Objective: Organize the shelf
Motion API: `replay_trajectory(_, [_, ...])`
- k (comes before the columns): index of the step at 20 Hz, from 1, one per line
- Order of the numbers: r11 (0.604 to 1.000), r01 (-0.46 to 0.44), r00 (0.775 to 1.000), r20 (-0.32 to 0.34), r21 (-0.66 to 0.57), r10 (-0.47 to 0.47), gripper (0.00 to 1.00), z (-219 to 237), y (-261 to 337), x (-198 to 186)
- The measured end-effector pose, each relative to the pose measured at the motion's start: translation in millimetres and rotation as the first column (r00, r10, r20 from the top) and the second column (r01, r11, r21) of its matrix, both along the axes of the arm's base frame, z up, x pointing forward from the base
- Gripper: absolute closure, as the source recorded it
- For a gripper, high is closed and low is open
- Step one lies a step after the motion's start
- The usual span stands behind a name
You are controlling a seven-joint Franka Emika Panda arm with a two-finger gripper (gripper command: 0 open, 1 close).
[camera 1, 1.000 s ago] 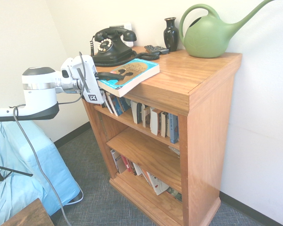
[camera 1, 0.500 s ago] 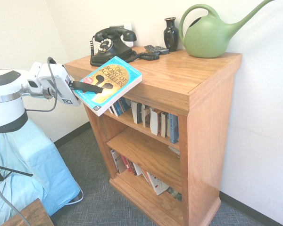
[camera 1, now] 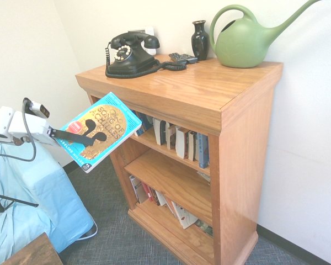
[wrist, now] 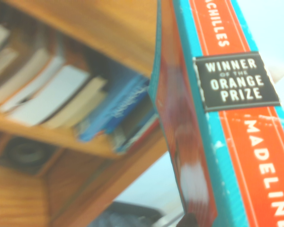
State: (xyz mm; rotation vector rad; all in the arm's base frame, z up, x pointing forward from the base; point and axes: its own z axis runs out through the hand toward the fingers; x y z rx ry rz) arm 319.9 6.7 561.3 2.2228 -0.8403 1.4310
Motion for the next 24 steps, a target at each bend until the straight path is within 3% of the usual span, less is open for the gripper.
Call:
replay_trajectory(10, [0.97,-0.104,0.981,-0.14,0.219,0.137,1.0,-81.2,87.7,17.0])
replay_trajectory(17, [0.932,-0.121,0.974,-0.142,0.342,0.179,1.0,-102.6,87.8,58.2])
replay_trajectory(24, [0.869,-0.152,0.969,-0.104,0.471,0.226,1.0,-103.3,103.0,105.0])
